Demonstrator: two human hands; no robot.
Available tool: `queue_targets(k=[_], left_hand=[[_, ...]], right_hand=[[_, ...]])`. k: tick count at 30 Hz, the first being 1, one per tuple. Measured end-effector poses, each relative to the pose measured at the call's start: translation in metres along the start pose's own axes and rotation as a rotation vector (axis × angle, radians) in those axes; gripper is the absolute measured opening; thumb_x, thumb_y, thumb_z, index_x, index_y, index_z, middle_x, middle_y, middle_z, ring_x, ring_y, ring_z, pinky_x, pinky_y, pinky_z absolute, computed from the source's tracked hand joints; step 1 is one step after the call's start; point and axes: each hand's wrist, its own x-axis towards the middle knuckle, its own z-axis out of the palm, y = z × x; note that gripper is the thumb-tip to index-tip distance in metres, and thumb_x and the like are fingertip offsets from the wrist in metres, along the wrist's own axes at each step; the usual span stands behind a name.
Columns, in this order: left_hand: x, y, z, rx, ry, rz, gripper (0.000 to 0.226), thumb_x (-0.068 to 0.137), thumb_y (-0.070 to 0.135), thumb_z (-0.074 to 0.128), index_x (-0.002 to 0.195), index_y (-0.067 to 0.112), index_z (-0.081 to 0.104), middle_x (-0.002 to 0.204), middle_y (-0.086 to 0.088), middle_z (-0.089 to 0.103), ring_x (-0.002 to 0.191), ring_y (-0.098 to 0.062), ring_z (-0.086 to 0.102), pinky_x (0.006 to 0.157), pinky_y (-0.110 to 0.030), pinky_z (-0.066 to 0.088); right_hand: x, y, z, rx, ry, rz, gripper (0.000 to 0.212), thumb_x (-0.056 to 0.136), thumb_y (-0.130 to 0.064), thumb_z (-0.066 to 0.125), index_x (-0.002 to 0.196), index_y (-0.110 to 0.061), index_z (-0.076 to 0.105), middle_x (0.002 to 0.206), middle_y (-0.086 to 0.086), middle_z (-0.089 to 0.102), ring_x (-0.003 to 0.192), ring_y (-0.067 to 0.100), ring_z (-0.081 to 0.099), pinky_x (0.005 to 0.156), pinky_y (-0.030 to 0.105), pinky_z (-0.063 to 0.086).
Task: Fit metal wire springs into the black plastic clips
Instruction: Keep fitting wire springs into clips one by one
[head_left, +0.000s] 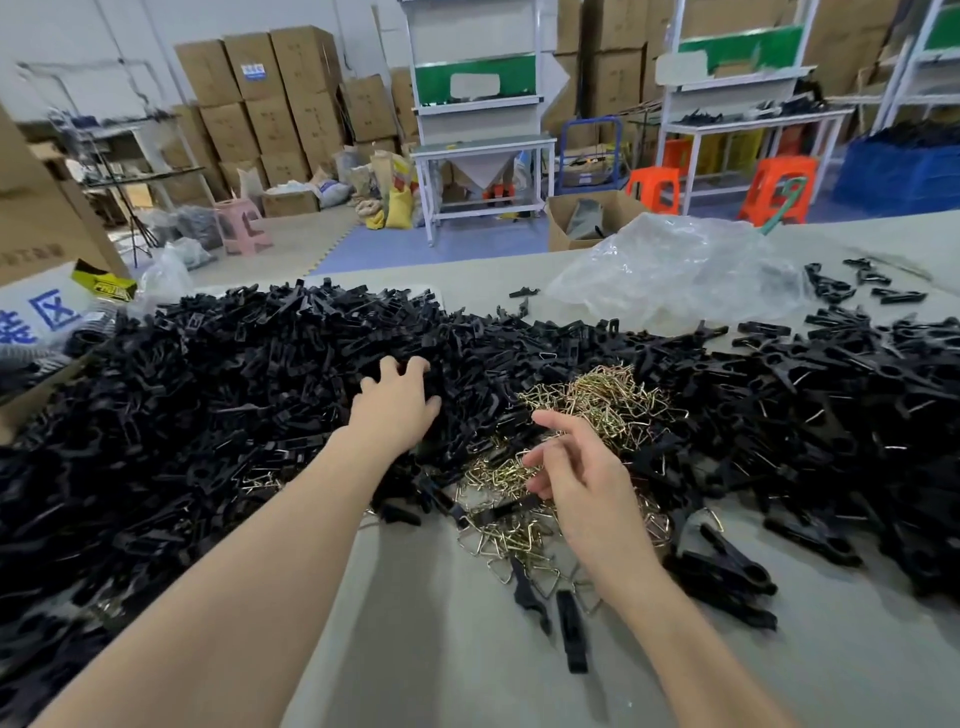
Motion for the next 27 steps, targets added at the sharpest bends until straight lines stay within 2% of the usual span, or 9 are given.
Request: queue_targets(k=[4,9,12,13,15,18,21,24,27], left_hand=[[-0.01,-0.003,0.002,-0.023,0.097,0.125,0.036,0.1,0.027,0.049,0.133,0.015,0.041,0.127,-0.014,0.05,0.101,-0.04,0.057,0.08,-0.043,0.045],[-0.021,-0.027,-0.01,-0.219,0.283,0.077,0.023,0.099,0.026,0.049,0.122,0.02,0.05,0.106,-0.002,0.062,0.088,-0.027,0.06,0.074,-0.037,0.044],[-0.028,-0.035,-0.021,-0.445,0.346,0.07,0.018,0.101,0.033,0.049,0.118,0.029,0.05,0.08,0.005,0.065,0.053,-0.011,0.053,0.054,-0.031,0.042],[-0.032,-0.035,-0.023,-0.49,0.352,0.09,0.018,0.102,0.036,0.049,0.119,0.031,0.05,0.078,0.006,0.066,0.046,-0.008,0.051,0.049,-0.03,0.041],[-0.04,-0.033,-0.025,-0.44,0.348,0.142,0.02,0.103,0.04,0.047,0.121,0.031,0.05,0.081,0.008,0.067,0.047,-0.009,0.053,0.049,-0.031,0.042],[-0.052,-0.028,-0.019,-0.198,0.303,0.171,0.028,0.103,0.049,0.042,0.118,0.028,0.052,0.066,0.016,0.052,0.063,-0.019,0.058,0.058,-0.033,0.04],[-0.057,-0.029,-0.014,-0.156,0.286,0.154,0.03,0.103,0.05,0.041,0.117,0.028,0.055,0.064,0.016,0.046,0.069,-0.023,0.054,0.064,-0.035,0.041],[-0.062,-0.029,-0.014,-0.248,0.342,0.184,0.023,0.104,0.036,0.046,0.123,0.029,0.056,0.061,0.011,0.051,0.057,-0.012,0.051,0.058,-0.033,0.04],[-0.073,-0.022,-0.015,-0.527,0.404,0.177,0.02,0.103,0.029,0.05,0.12,0.035,0.058,0.062,0.003,0.059,0.045,-0.009,0.043,0.048,-0.028,0.038]], right_hand=[[-0.001,0.0,-0.001,-0.003,-0.004,0.001,0.034,0.107,-0.019,0.044,0.115,-0.05,0.056,0.092,-0.015,0.07,0.08,0.003,0.069,0.075,0.02,0.054],[-0.001,0.002,-0.001,-0.004,0.012,0.003,0.035,0.106,-0.019,0.046,0.115,-0.051,0.056,0.092,-0.014,0.071,0.079,0.003,0.069,0.076,0.023,0.054],[-0.002,0.001,-0.001,-0.012,0.013,-0.005,0.035,0.106,-0.018,0.046,0.115,-0.05,0.056,0.092,-0.014,0.07,0.078,0.002,0.069,0.074,0.02,0.054],[-0.002,0.0,0.0,-0.015,0.013,-0.008,0.036,0.106,-0.018,0.045,0.114,-0.051,0.056,0.092,-0.014,0.07,0.078,0.002,0.068,0.073,0.019,0.054],[-0.004,-0.001,0.0,-0.024,0.011,-0.012,0.037,0.106,-0.017,0.045,0.113,-0.052,0.056,0.092,-0.015,0.07,0.077,0.002,0.068,0.073,0.018,0.054],[-0.005,-0.001,0.0,-0.041,0.012,-0.007,0.037,0.107,-0.018,0.045,0.113,-0.052,0.055,0.093,-0.015,0.069,0.078,0.001,0.068,0.075,0.021,0.056],[-0.004,0.0,-0.001,-0.046,0.013,0.001,0.035,0.107,-0.019,0.044,0.116,-0.052,0.055,0.093,-0.016,0.069,0.078,0.001,0.069,0.074,0.027,0.057],[-0.004,0.001,-0.001,-0.051,0.014,-0.001,0.036,0.106,-0.02,0.044,0.115,-0.053,0.055,0.092,-0.017,0.069,0.078,0.0,0.068,0.074,0.027,0.057],[-0.004,0.001,-0.001,-0.047,0.018,-0.006,0.035,0.106,-0.019,0.045,0.116,-0.052,0.055,0.092,-0.017,0.069,0.078,0.001,0.068,0.072,0.024,0.055]])
